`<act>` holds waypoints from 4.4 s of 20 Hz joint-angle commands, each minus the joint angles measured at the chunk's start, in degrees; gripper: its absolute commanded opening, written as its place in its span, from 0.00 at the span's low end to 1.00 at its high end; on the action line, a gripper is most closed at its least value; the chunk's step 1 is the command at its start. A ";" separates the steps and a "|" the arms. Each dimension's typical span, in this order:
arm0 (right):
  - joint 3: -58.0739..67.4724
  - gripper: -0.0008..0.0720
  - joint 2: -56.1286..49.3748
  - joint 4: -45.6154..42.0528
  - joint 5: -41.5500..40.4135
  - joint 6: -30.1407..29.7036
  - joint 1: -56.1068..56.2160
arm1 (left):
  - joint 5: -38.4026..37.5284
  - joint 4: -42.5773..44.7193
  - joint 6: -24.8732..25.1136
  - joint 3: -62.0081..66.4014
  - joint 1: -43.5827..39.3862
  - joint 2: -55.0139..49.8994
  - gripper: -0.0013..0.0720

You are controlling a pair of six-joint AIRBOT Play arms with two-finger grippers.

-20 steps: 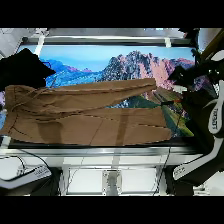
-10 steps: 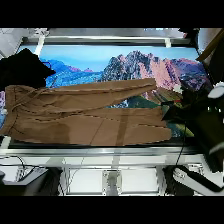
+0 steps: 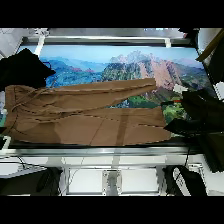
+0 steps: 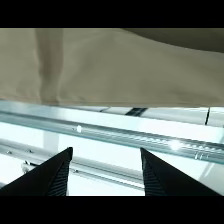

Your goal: Fold the clothes and pants, and hang the long-sleeved shirts on hangers.

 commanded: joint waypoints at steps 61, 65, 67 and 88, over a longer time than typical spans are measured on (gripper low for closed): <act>12.07 0.03 -13.35 8.07 -13.62 -9.42 -13.60 | -6.43 9.70 -7.21 16.09 -11.93 18.67 0.04; 16.55 0.03 -27.89 8.09 -25.33 -7.19 -2.36 | 4.37 10.56 -12.52 16.41 -20.20 15.78 0.04; 21.49 0.03 -37.31 8.13 -32.54 -5.81 2.51 | 11.30 13.49 -15.96 16.41 -25.05 13.31 0.04; 61.33 0.03 -80.32 12.57 -50.10 3.72 12.50 | 37.77 41.42 -43.63 27.85 -44.68 -11.78 0.04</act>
